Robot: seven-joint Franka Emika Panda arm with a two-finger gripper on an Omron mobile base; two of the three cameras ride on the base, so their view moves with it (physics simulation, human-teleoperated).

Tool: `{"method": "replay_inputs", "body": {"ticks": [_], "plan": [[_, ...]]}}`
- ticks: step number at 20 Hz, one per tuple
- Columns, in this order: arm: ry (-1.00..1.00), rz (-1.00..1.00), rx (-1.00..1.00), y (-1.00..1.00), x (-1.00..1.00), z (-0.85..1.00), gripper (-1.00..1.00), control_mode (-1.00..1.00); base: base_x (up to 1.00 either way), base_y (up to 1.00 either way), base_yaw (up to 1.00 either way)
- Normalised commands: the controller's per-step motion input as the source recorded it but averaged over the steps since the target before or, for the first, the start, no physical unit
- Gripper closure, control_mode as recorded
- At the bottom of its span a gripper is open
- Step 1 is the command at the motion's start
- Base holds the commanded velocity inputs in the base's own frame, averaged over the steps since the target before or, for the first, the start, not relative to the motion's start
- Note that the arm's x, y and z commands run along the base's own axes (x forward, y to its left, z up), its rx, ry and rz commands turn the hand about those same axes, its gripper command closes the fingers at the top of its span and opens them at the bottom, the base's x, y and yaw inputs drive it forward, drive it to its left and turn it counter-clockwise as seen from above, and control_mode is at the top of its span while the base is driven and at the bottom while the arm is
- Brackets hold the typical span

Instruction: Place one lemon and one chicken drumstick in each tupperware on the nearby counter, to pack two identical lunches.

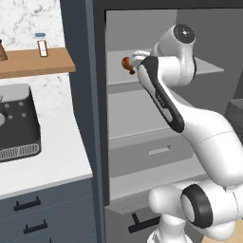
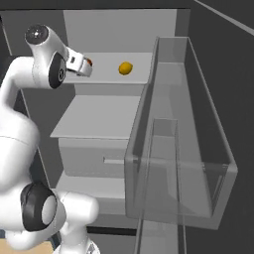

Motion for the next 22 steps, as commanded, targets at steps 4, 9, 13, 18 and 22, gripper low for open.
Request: {"method": "replay_inputs", "body": {"ticks": [4,9,13,18,22], "plan": [[-0.13,0.0,0.0,0.09,0.35,-0.23,-1.0,-1.0,0.0,0.0,0.0],[0.11,0.0,-0.01,0.01,0.57,0.16,-1.0,-1.0,0.0,0.0,0.0],[0.23,0.01,-0.03,0.05,0.15,0.54,-1.0,-1.0,0.0,0.0,0.0],[0.08,0.0,-0.14,0.25,0.0,0.13,-1.0,-1.0,0.0,0.0,0.0],[-0.09,0.0,-0.09,0.09,0.0,-0.22,-1.0,-1.0,0.0,0.0,0.0]]}}
